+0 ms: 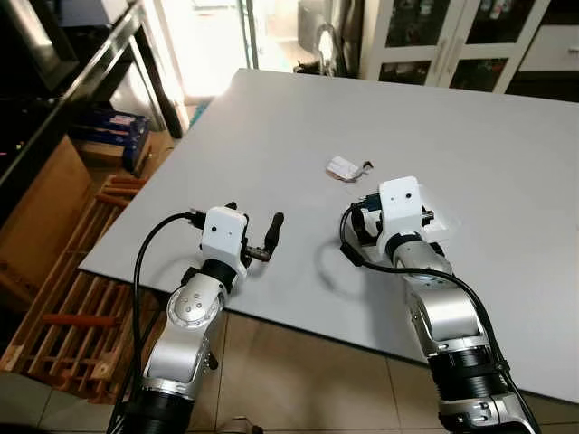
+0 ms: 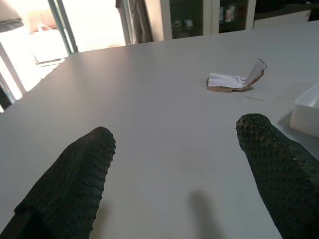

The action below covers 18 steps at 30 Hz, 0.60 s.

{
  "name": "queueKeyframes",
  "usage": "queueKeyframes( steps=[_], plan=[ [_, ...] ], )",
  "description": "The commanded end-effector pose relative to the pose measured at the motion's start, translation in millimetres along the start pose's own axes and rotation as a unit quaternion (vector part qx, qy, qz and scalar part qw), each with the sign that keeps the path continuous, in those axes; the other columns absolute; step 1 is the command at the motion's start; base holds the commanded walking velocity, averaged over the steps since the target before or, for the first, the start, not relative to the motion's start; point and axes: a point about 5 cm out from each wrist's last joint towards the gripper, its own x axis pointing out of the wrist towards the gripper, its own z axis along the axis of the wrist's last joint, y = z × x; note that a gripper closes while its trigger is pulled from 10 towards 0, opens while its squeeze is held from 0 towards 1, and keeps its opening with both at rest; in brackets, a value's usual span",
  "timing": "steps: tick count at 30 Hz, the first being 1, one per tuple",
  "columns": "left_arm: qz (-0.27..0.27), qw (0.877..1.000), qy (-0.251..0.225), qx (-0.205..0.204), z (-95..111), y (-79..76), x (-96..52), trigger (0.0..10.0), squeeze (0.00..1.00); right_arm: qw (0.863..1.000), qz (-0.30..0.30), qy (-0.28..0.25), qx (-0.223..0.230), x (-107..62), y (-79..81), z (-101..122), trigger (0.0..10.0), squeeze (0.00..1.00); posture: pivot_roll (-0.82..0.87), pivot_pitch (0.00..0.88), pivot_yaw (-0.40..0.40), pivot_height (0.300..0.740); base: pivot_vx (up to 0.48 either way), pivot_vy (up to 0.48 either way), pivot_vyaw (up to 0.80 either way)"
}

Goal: Picking trash to rubbish bin

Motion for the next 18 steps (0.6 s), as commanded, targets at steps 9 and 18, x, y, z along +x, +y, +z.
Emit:
queueKeyframes(
  steps=[9, 18],
  plan=[
    [-0.006, 1.000, 0.002, -0.003, 1.2, -1.9, -1.4, 10.0, 0.00, 0.999, 0.009, 0.041, 0.003, 0.5, 1.4, -12.3, 10.0, 0.00, -0.01, 0.119, 0.066, 0.740, 0.000, 0.000, 0.00],
    [-0.010, 1.000, 0.005, -0.002, 0.6, -3.3, -1.4, 10.0, 0.00, 0.996, 0.031, 0.073, 0.032, -0.7, 8.8, -28.8, 10.0, 0.00, -0.01, 0.120, 0.068, 0.740, 0.000, 0.000, 0.00]
  ],
)
